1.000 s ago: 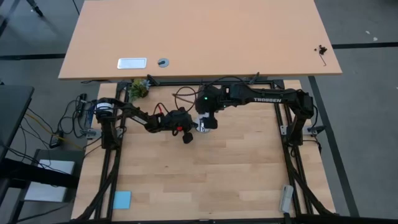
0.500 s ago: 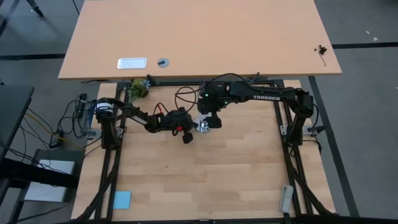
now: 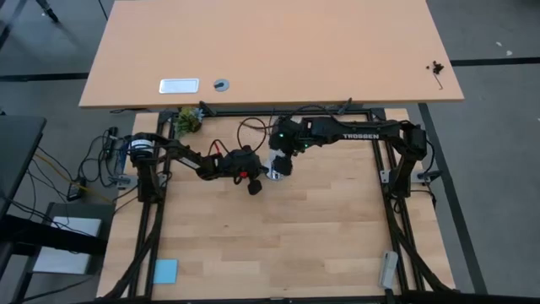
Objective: Screw lightbulb
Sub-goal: Insert the white lightbulb into the silver lamp
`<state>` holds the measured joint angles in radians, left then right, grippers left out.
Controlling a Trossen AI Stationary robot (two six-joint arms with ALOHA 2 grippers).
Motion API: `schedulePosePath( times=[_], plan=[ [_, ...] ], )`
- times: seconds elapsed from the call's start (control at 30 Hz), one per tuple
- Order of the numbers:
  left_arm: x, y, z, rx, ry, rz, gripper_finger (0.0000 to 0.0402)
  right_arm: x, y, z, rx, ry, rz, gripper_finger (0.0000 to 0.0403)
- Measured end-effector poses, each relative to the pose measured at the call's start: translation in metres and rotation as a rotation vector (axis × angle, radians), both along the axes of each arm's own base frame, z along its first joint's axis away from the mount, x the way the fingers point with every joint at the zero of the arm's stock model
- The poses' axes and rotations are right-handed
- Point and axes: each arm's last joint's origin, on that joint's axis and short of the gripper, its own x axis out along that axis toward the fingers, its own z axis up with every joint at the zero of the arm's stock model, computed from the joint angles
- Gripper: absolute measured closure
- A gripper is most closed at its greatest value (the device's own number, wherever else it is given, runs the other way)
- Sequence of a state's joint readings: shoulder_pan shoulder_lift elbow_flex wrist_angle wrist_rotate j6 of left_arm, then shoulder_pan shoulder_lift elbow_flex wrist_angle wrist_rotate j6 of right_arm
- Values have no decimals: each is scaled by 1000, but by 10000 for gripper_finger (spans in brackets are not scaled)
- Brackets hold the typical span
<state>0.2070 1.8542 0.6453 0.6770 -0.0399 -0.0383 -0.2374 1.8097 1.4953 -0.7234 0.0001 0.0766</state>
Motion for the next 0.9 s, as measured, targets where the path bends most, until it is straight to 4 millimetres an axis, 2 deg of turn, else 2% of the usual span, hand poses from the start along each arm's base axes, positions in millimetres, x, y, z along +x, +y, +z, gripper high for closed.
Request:
schedulePosePath(
  times=[0.07,0.13,0.4,0.57,0.73,0.83,0.9],
  plan=[
    [0,0,0,0,0,0,399,-1,2,-2,71,-17,-182,114],
    [0,0,0,0,0,0,399,-1,5,-4,115,-22,-267,113],
    [0,0,0,-2,1,0,399,1,17,3,77,9,-160,78],
    [0,0,0,-4,1,2,399,3,15,31,-11,-33,-94,58],
    [0,0,0,-3,1,1,399,6,15,39,-175,-27,243,51],
    [0,0,0,-3,1,1,399,6,13,35,-179,-41,418,56],
    [0,0,0,-3,1,1,399,5,10,28,-179,-48,465,60]
  ],
)
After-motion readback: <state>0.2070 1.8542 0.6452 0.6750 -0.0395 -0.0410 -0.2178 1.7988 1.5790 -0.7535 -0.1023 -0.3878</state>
